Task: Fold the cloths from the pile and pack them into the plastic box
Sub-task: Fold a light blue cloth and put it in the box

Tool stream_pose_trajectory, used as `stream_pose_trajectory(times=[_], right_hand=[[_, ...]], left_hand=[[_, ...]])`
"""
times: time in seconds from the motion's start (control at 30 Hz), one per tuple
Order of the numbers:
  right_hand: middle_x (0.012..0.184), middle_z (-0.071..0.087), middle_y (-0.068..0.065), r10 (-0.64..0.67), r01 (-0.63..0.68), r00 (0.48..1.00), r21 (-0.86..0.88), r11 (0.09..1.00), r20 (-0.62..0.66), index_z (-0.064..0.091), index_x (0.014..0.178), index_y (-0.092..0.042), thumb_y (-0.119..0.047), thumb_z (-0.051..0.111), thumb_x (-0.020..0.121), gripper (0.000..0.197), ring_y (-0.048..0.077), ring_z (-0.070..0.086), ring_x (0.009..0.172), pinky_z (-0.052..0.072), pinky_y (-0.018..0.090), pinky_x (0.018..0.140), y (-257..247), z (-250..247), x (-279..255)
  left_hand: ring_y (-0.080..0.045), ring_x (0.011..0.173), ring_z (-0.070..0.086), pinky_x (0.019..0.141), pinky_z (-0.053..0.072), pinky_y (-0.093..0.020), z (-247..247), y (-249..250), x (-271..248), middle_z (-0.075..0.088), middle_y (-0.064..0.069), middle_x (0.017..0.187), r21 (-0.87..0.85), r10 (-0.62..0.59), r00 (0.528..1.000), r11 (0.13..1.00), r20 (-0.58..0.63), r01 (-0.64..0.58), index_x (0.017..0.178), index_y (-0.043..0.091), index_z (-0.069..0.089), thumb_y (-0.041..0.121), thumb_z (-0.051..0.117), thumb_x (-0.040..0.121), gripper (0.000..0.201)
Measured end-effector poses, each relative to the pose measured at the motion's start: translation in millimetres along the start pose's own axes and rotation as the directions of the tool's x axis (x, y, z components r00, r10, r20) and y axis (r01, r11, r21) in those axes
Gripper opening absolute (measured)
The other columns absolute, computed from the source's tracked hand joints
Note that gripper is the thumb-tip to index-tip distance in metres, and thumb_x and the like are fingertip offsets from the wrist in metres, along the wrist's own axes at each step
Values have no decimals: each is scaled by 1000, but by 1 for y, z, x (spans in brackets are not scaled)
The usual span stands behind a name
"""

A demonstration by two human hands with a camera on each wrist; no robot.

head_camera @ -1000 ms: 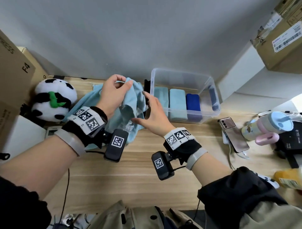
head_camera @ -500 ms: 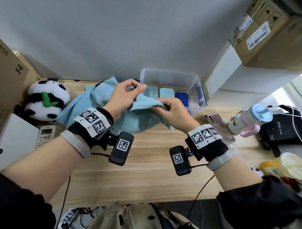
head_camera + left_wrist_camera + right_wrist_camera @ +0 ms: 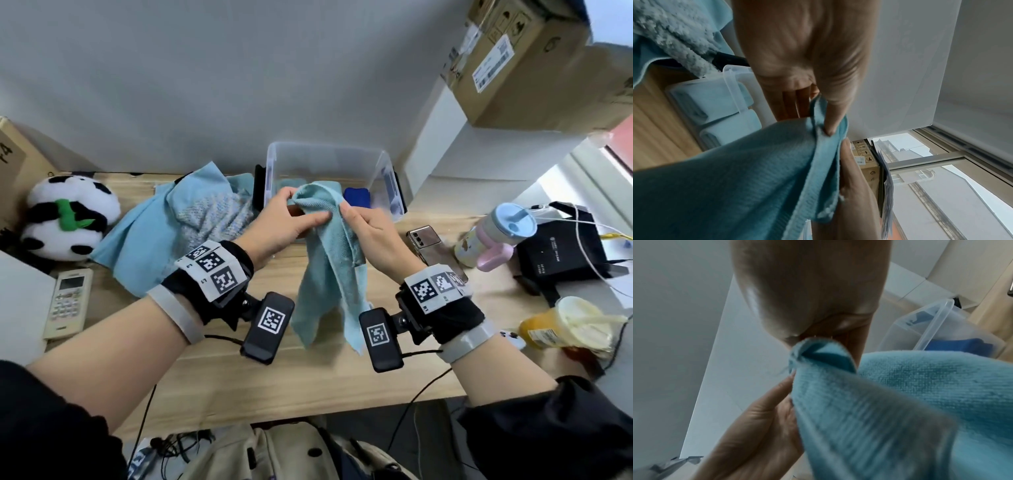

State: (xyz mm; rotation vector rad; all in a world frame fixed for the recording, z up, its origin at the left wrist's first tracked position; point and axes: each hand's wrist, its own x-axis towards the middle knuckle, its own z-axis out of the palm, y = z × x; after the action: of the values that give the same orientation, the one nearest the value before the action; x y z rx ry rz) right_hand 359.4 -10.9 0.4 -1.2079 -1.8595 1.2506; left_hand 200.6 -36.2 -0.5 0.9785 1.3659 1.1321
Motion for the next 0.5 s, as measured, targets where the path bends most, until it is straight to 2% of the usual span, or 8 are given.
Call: stream_pose_trajectory(times=[0.1, 0.17, 0.2, 0.27, 0.33, 0.4, 0.47, 0.5], right_hand=[[56, 34, 5, -19, 8, 995, -107, 994, -100, 46, 61, -3, -31, 42, 99, 48, 13, 30, 53, 24, 29, 52, 5, -4, -3], [53, 32, 5, -32, 10, 986, -133, 991, -162, 44, 57, -3, -31, 46, 98, 49, 13, 29, 52, 24, 30, 52, 7, -6, -4], [52, 34, 8, -32, 6, 980, -129, 992, -196, 44, 56, -2, -30, 48, 97, 50, 14, 32, 52, 28, 32, 52, 9, -7, -3], [55, 51, 15, 0, -12, 967, -45, 999, -255, 53, 57, -3, -29, 50, 96, 46, 19, 48, 56, 47, 42, 60, 12, -11, 0], [65, 65, 7, 38, -26, 973, 54, 998, -229, 61, 64, -11, -27, 52, 95, 36, 20, 63, 66, 56, 48, 75, 11, -13, 1], [73, 67, -1, 16, -17, 986, -2, 1000, -164, 62, 77, -11, -34, 62, 88, 26, 14, 64, 70, 57, 41, 78, 10, -12, -1], [78, 64, -8, 14, -29, 994, -132, 991, -110, 58, 90, -17, -44, 72, 76, 33, 9, 60, 72, 52, 28, 74, 11, -7, -4], [78, 62, -11, 16, -36, 995, -192, 981, -101, 57, 93, -20, -44, 73, 73, 35, 8, 59, 72, 50, 25, 71, 12, -3, -5]], left_hand=[[-12, 79, 61, 67, 54, -19, 0, -2, -2, 64, -4, 91, -1, 39, 998, 999, -49, -39, 107, 12, 48, 1, 66, 81, 34], [-9, 74, 61, 63, 53, -17, -1, -2, -3, 65, -2, 88, 5, 62, 995, 998, -82, -61, 105, 14, 50, 0, 65, 82, 31], [-9, 74, 61, 63, 54, -17, -2, -4, -2, 65, -2, 88, 0, 62, 993, 998, -97, -62, 104, 14, 51, -1, 64, 83, 30], [-11, 76, 62, 61, 55, -16, -4, -6, -2, 65, -2, 87, -28, 59, 990, 998, -129, -63, 105, 12, 54, -3, 61, 84, 27], [-15, 80, 64, 64, 55, -18, -5, -8, -1, 66, -3, 88, -31, 63, 987, 997, -147, -68, 106, 11, 56, -4, 59, 85, 26], [-12, 80, 66, 64, 54, -16, -5, -9, -2, 67, -1, 87, 2, 60, 992, 998, -113, -60, 110, 12, 55, -2, 59, 85, 29], [-9, 74, 66, 62, 54, -16, 0, -11, -4, 68, 0, 85, 10, 49, 998, 999, -48, -49, 112, 12, 54, -2, 57, 87, 29], [-9, 75, 66, 64, 55, -17, 2, -12, -5, 68, -1, 85, 19, 54, 998, 998, -26, -53, 113, 11, 54, -2, 56, 87, 29]])
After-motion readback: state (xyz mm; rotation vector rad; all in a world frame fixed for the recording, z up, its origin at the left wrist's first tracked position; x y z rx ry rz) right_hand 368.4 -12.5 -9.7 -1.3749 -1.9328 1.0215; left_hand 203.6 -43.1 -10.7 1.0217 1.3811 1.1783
